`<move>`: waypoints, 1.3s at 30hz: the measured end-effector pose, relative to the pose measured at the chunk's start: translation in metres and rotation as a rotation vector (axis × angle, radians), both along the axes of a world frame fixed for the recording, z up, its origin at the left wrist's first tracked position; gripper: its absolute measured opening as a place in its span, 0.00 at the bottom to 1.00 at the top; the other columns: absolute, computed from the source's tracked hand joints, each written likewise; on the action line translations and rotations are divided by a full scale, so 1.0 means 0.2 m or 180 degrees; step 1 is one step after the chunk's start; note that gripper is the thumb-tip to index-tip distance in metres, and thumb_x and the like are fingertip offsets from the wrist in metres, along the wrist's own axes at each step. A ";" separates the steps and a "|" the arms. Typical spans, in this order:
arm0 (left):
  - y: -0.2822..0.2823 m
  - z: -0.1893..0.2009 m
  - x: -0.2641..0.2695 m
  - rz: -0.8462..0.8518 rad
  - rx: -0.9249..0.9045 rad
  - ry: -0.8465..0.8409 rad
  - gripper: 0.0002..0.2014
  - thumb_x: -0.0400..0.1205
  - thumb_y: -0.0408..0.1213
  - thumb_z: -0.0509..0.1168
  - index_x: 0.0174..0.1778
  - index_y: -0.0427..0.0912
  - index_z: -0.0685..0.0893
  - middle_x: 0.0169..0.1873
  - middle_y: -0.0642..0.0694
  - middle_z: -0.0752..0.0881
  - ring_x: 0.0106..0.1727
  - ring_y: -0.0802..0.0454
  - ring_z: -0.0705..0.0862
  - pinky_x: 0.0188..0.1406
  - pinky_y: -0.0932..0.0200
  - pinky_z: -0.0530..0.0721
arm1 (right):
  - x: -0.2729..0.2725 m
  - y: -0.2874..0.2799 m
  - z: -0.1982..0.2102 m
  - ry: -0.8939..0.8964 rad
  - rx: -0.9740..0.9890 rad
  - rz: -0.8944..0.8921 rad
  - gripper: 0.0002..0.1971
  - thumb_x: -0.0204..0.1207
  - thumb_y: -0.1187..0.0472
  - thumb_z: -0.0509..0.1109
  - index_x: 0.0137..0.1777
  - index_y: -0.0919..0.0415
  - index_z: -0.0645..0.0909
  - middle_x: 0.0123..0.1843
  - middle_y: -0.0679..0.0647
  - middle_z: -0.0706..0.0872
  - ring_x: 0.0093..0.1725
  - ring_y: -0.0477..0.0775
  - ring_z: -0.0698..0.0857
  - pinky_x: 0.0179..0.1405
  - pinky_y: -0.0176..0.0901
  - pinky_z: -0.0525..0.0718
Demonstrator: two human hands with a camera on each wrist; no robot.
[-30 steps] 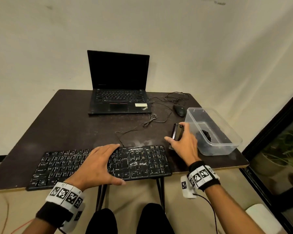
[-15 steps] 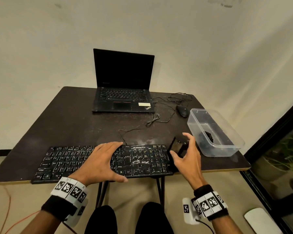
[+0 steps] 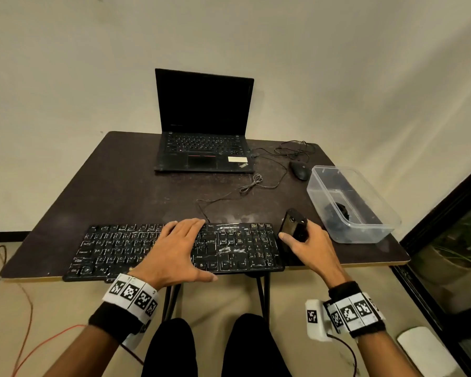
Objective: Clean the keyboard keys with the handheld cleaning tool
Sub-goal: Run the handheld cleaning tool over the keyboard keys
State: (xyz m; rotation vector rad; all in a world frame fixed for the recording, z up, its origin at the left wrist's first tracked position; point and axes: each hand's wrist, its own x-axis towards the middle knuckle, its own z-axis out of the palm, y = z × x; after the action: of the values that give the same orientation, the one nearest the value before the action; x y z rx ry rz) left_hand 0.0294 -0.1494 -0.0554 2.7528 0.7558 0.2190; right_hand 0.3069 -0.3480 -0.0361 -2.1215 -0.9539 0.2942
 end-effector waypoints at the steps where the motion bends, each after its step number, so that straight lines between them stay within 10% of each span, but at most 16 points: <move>1: 0.00 -0.01 0.00 0.0011 0.0027 -0.0043 0.70 0.61 0.87 0.65 0.93 0.48 0.54 0.89 0.55 0.62 0.90 0.56 0.58 0.93 0.48 0.44 | 0.01 0.00 0.00 0.0001 -0.0002 -0.0009 0.11 0.78 0.51 0.83 0.57 0.51 0.90 0.50 0.45 0.94 0.56 0.52 0.91 0.61 0.54 0.88; 22: -0.03 -0.03 -0.03 0.0092 0.0012 -0.0351 0.65 0.62 0.86 0.67 0.91 0.53 0.61 0.87 0.60 0.64 0.88 0.60 0.60 0.93 0.53 0.44 | -0.05 0.05 0.01 0.0139 0.0933 0.0440 0.13 0.79 0.61 0.82 0.60 0.47 0.89 0.51 0.41 0.95 0.54 0.44 0.92 0.64 0.55 0.89; 39: -0.03 -0.03 -0.02 0.0166 0.0026 -0.0255 0.66 0.60 0.88 0.65 0.91 0.52 0.62 0.87 0.59 0.65 0.87 0.60 0.61 0.93 0.51 0.47 | 0.03 0.19 0.05 -0.0616 0.0165 0.0366 0.18 0.78 0.54 0.83 0.66 0.50 0.87 0.46 0.42 0.92 0.46 0.49 0.88 0.53 0.45 0.85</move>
State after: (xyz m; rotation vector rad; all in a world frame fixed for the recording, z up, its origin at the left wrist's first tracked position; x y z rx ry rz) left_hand 0.0249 -0.1563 -0.0616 2.7161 0.8077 0.3416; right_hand 0.3139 -0.3101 -0.0258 -2.0789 -1.1853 0.1209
